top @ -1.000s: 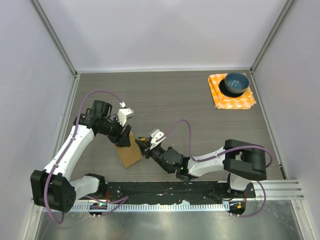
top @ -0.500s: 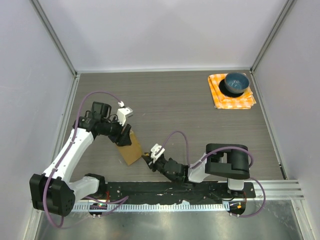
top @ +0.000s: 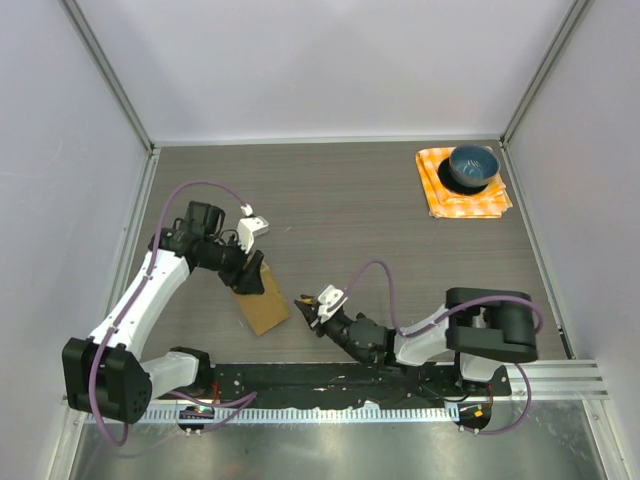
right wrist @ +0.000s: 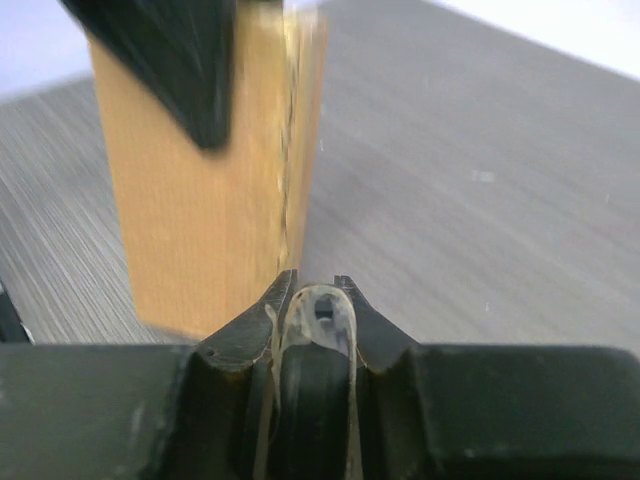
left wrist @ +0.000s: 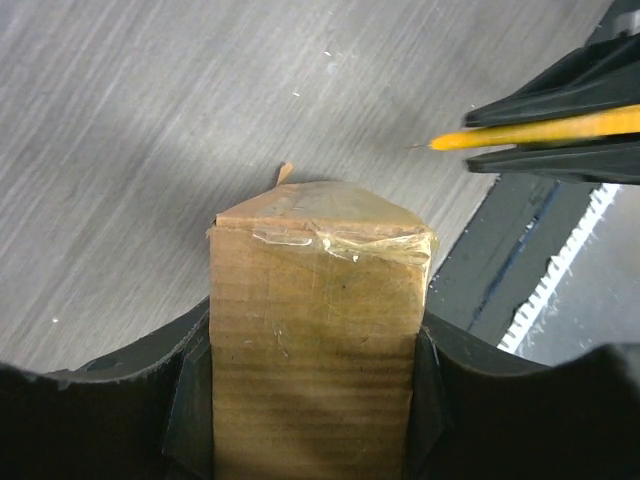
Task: Unpack the express box
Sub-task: Cut the express box at the center of the board.
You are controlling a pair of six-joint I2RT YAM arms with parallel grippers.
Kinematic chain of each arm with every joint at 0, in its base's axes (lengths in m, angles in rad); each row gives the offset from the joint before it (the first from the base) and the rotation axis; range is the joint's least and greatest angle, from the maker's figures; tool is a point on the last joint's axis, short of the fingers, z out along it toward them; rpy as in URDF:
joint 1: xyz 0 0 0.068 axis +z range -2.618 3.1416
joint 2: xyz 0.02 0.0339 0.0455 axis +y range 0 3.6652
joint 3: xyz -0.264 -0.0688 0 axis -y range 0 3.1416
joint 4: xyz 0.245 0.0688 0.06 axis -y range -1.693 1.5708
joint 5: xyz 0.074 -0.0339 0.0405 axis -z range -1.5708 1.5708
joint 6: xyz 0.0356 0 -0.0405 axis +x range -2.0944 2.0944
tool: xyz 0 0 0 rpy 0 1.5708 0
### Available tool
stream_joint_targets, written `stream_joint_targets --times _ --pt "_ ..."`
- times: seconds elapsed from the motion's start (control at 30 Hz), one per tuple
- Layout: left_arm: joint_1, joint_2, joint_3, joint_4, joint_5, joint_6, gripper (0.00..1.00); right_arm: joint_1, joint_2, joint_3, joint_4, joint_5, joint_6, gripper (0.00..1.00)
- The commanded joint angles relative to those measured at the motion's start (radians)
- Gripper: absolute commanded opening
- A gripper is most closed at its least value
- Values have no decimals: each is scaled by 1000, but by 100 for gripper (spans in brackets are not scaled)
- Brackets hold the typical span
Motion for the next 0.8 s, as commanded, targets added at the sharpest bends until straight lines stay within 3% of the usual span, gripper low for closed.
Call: stream_joint_targets --times 0.0,0.4,0.77 --pt "-1 54 68 -110 108 89 31 7 -119 3 278 -5 -86 1" --pt "-1 75 73 -137 96 129 35 -2 -35 110 418 -37 -165 1" --pt "-1 81 56 -102 65 106 36 6 -61 136 412 -83 -161 1"
